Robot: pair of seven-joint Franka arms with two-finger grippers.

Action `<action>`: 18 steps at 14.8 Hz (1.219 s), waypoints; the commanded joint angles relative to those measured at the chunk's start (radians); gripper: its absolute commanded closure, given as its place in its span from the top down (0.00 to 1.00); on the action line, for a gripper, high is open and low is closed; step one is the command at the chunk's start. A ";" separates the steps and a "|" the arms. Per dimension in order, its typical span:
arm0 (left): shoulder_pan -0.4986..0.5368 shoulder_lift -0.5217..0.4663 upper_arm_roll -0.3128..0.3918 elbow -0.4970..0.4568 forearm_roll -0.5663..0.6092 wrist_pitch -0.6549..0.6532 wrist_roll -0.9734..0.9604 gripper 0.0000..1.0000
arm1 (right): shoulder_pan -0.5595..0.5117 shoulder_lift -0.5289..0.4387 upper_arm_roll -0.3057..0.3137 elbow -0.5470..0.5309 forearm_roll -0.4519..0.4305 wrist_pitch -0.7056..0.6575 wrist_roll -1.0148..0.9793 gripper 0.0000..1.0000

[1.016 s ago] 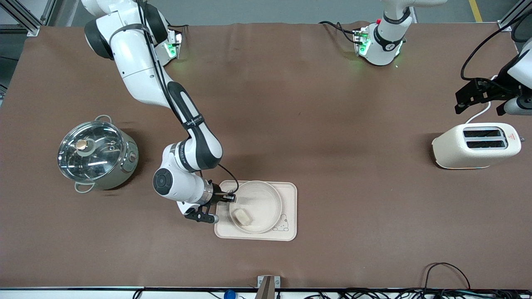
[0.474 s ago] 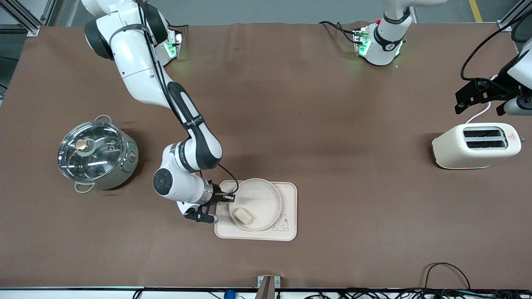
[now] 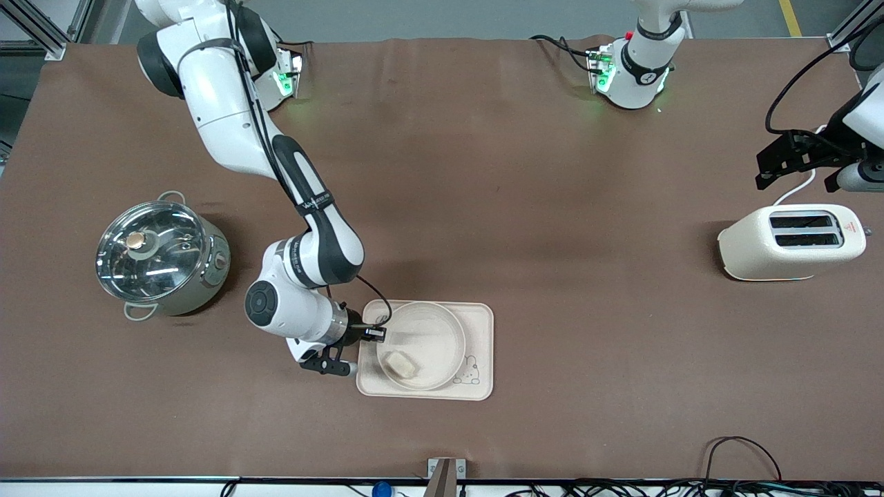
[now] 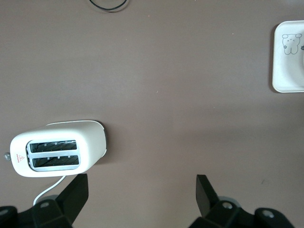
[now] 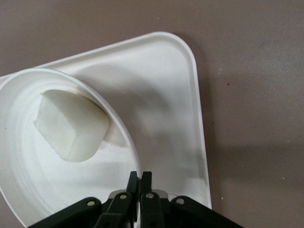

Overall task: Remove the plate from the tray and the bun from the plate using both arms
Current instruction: 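Close the right gripper on the plate rim, then lift the plate with bun off the tray and set it beside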

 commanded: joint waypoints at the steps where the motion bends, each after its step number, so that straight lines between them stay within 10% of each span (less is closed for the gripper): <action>1: 0.003 0.005 -0.003 0.015 -0.003 -0.017 -0.002 1.00 | -0.006 -0.072 0.001 -0.014 0.005 -0.081 -0.026 0.00; 10: 0.003 0.005 -0.003 0.015 -0.005 -0.017 -0.002 1.00 | 0.116 -0.257 0.000 -0.234 -0.046 -0.143 -0.043 0.00; 18: 0.003 0.005 -0.003 0.014 -0.005 -0.017 0.000 1.00 | 0.264 -0.386 0.006 -0.652 -0.047 0.206 -0.095 0.00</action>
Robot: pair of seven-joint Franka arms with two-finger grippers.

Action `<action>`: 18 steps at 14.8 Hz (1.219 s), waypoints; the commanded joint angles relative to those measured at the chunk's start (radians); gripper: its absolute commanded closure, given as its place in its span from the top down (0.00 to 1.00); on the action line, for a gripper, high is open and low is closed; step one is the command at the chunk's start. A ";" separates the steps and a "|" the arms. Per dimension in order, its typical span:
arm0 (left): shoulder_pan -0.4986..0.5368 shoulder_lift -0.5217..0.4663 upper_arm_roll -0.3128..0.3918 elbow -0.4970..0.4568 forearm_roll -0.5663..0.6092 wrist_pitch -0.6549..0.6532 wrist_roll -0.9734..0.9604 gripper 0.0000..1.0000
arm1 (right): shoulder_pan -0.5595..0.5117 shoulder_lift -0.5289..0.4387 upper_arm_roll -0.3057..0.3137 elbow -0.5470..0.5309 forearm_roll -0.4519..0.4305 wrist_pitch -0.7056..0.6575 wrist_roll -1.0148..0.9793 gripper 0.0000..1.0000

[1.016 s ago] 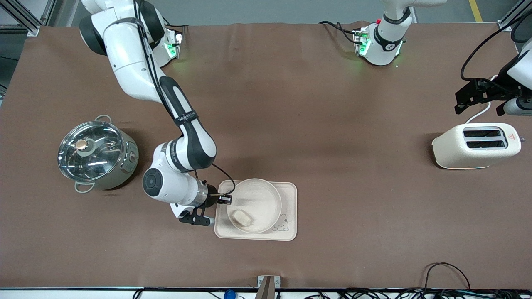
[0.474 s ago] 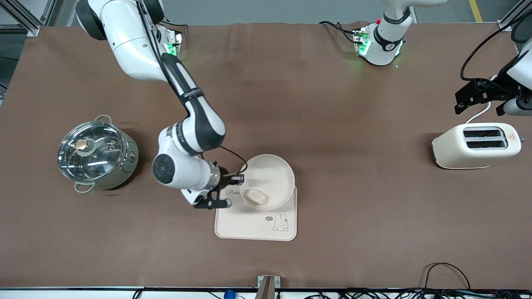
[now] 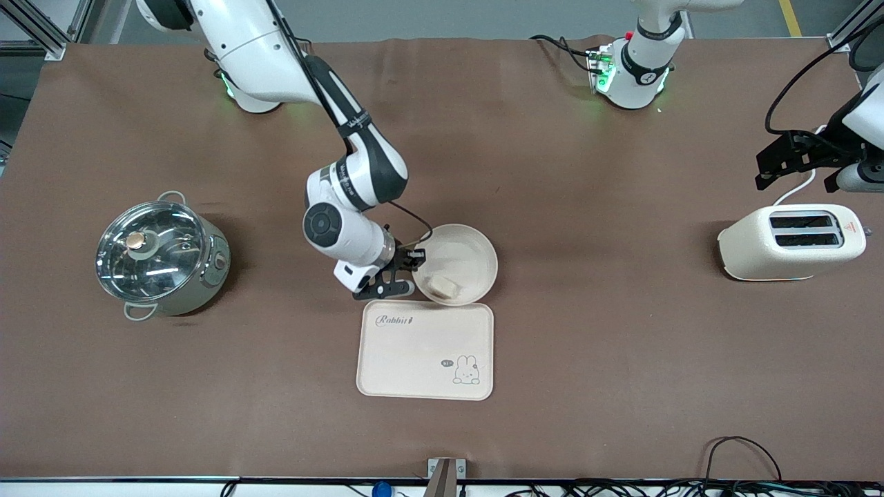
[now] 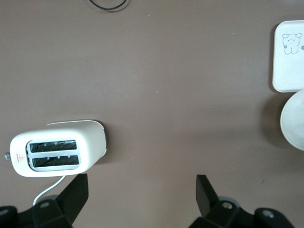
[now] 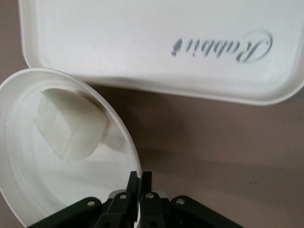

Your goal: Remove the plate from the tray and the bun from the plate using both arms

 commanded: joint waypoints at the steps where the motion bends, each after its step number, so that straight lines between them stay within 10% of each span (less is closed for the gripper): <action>1: 0.003 0.005 -0.003 0.016 -0.005 -0.017 0.000 1.00 | 0.025 -0.071 -0.001 -0.140 -0.007 0.056 -0.020 0.00; 8: 0.000 0.006 -0.003 0.013 -0.003 -0.017 -0.005 1.00 | -0.007 -0.066 0.001 -0.155 -0.002 0.042 -0.061 0.08; 10: -0.003 0.006 -0.003 -0.003 -0.003 -0.032 -0.005 1.00 | -0.016 -0.069 -0.001 -0.137 -0.002 0.012 -0.063 0.40; 12: -0.001 0.006 -0.003 -0.004 -0.006 -0.063 -0.010 1.00 | -0.030 -0.071 -0.005 -0.094 -0.002 -0.079 -0.061 1.00; 18: -0.026 0.037 -0.050 -0.007 -0.109 -0.051 -0.306 1.00 | -0.091 -0.202 -0.059 -0.066 -0.022 -0.189 -0.060 1.00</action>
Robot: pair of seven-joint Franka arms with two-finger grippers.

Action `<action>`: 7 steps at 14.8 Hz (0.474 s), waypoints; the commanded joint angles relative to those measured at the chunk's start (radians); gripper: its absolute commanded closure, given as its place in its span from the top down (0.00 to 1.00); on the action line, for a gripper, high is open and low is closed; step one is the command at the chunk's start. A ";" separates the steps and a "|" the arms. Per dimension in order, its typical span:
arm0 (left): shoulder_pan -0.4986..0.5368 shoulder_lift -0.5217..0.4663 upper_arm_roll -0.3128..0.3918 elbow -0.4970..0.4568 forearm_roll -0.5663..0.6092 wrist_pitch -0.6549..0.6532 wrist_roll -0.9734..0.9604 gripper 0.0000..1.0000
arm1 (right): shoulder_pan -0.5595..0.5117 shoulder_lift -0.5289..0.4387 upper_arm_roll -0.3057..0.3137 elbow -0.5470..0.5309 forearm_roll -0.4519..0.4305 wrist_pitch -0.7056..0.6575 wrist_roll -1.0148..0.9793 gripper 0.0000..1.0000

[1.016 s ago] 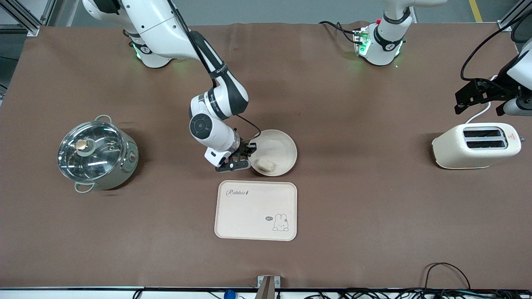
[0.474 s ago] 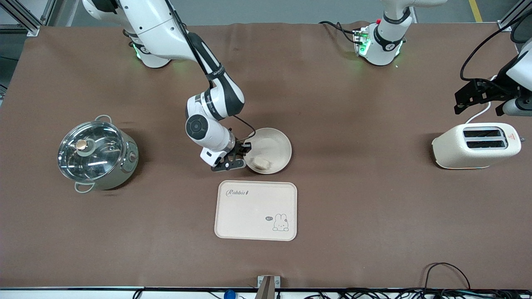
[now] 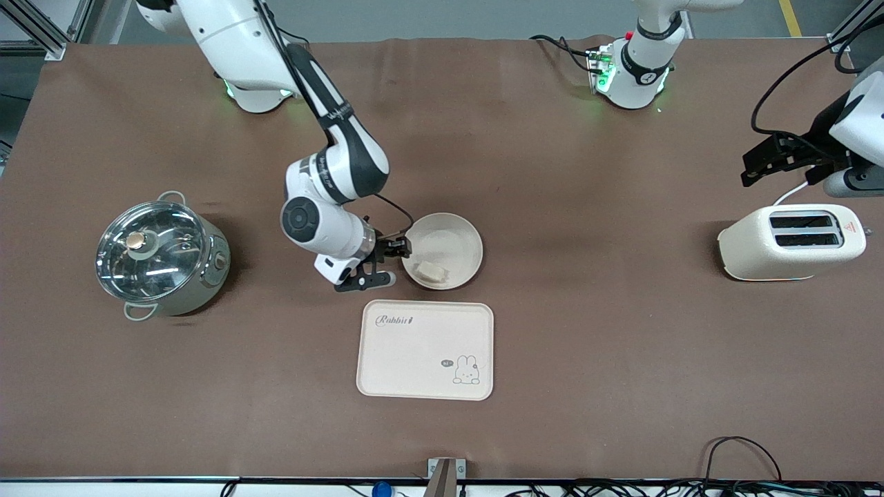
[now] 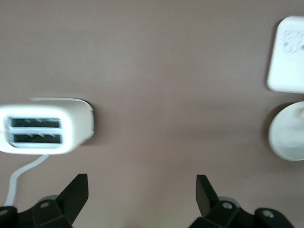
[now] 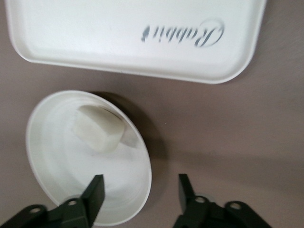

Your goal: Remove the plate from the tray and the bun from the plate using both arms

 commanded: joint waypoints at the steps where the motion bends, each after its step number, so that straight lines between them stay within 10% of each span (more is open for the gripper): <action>1: -0.022 0.051 -0.067 0.004 -0.064 0.030 -0.218 1.00 | -0.028 -0.107 -0.059 -0.028 -0.043 -0.068 -0.009 1.00; 7: -0.112 0.310 -0.281 0.022 -0.089 0.359 -0.980 1.00 | -0.028 -0.201 -0.304 0.199 -0.261 -0.488 -0.012 1.00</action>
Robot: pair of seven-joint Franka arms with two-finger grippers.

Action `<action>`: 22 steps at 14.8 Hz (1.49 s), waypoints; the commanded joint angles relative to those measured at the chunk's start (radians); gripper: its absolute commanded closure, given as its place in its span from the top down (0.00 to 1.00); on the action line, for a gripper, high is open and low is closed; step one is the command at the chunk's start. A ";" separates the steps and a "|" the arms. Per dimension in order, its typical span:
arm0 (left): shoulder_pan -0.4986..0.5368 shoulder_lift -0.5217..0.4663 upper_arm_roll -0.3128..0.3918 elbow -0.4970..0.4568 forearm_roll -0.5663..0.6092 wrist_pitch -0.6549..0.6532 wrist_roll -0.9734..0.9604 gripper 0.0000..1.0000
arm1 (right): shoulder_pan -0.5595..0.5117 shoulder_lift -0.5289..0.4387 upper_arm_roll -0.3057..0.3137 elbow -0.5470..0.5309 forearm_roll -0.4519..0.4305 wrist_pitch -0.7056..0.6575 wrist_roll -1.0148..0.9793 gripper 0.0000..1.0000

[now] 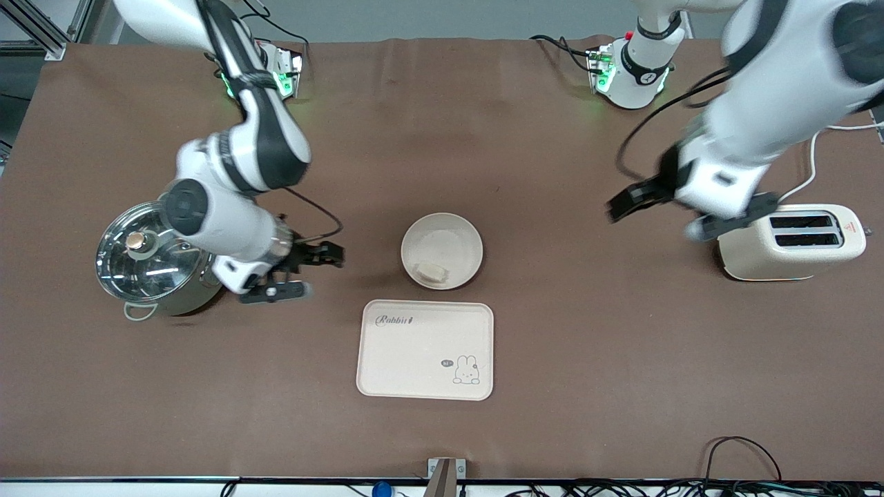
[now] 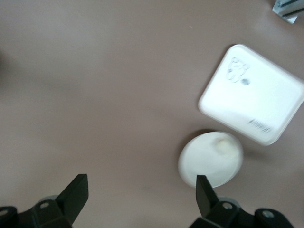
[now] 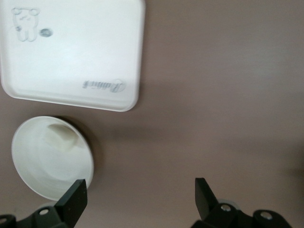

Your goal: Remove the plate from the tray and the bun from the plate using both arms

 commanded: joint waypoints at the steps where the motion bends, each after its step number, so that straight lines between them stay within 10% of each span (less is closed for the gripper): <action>1: -0.085 0.167 -0.018 0.046 -0.014 0.158 -0.331 1.00 | 0.001 -0.048 -0.113 0.122 -0.076 -0.202 -0.007 1.00; 6: -0.228 0.414 -0.019 0.063 -0.017 0.520 -0.679 1.00 | -0.023 -0.218 -0.153 0.165 -0.188 -0.279 -0.010 1.00; 10: -0.342 0.589 -0.006 0.076 -0.012 0.753 -0.808 1.00 | -0.235 -0.318 -0.034 0.151 -0.204 -0.371 -0.148 1.00; 22: -0.391 0.656 0.004 0.000 0.009 0.965 -0.858 1.00 | -0.501 -0.465 0.186 -0.030 -0.287 -0.334 -0.283 1.00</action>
